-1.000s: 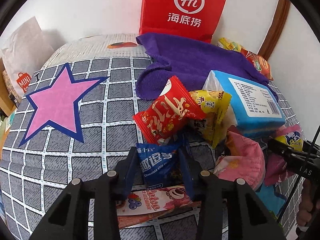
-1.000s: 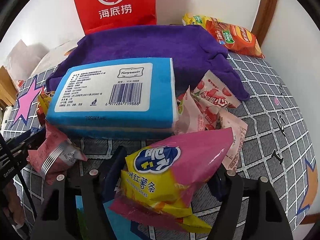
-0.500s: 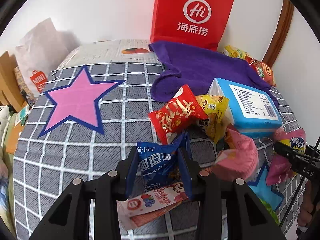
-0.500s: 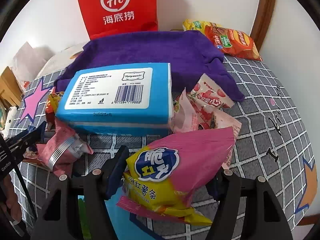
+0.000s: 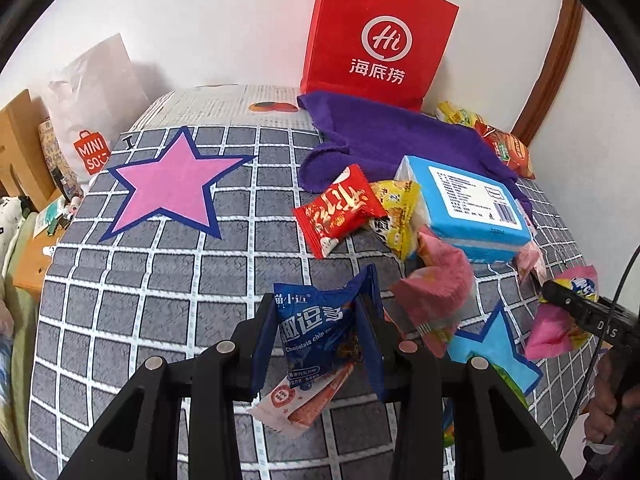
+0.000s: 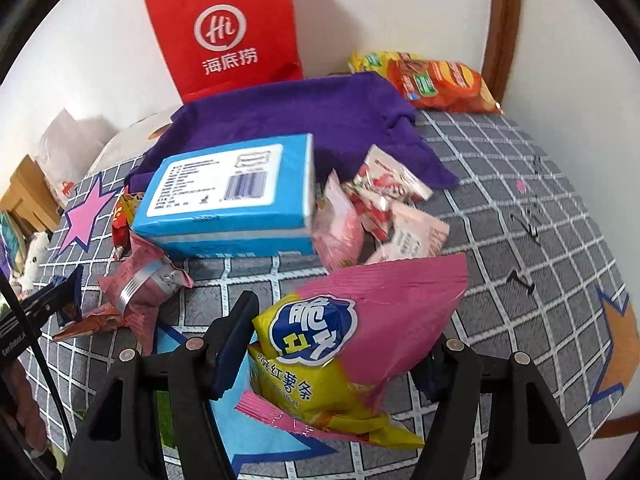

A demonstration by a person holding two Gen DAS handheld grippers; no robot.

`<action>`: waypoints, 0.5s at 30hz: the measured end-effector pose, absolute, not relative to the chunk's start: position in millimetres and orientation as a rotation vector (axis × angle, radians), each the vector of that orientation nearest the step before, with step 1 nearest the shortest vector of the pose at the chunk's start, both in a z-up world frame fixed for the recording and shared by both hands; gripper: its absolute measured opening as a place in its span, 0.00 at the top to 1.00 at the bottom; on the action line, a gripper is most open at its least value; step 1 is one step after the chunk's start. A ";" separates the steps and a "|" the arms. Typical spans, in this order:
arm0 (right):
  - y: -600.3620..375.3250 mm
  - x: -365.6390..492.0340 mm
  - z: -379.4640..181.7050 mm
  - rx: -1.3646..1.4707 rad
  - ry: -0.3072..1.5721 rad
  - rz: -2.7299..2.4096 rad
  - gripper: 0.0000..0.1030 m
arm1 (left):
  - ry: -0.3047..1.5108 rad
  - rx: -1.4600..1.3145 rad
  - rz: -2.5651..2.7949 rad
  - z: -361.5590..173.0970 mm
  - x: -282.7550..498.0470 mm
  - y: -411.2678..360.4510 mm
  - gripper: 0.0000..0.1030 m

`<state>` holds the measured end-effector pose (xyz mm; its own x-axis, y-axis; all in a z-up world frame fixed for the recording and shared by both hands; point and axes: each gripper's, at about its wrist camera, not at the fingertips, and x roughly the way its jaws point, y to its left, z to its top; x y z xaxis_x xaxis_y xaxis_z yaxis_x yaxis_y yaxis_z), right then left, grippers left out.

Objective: Organize snacks
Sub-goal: 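Grasp the pink-yellow potato-stick bag with the right tool while the left tool lifts the blue bag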

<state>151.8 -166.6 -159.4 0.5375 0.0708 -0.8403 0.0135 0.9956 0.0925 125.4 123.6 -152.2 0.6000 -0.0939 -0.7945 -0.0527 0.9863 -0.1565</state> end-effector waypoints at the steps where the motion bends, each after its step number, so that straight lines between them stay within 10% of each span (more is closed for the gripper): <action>1: -168.5 151.9 -161.8 0.097 1.013 0.039 0.34 | 0.932 -0.174 -0.026 -152.5 124.4 122.7 0.64; 15: -167.4 136.3 -181.6 0.091 1.100 0.095 0.17 | 0.991 -0.179 -0.037 -163.3 119.2 115.3 0.60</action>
<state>136.3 -167.4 -181.6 0.4501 0.1219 -0.8846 -0.0320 0.9922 0.1205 119.2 115.3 -163.3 0.5485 -0.1124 -0.8286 -0.0504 0.9847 -0.1669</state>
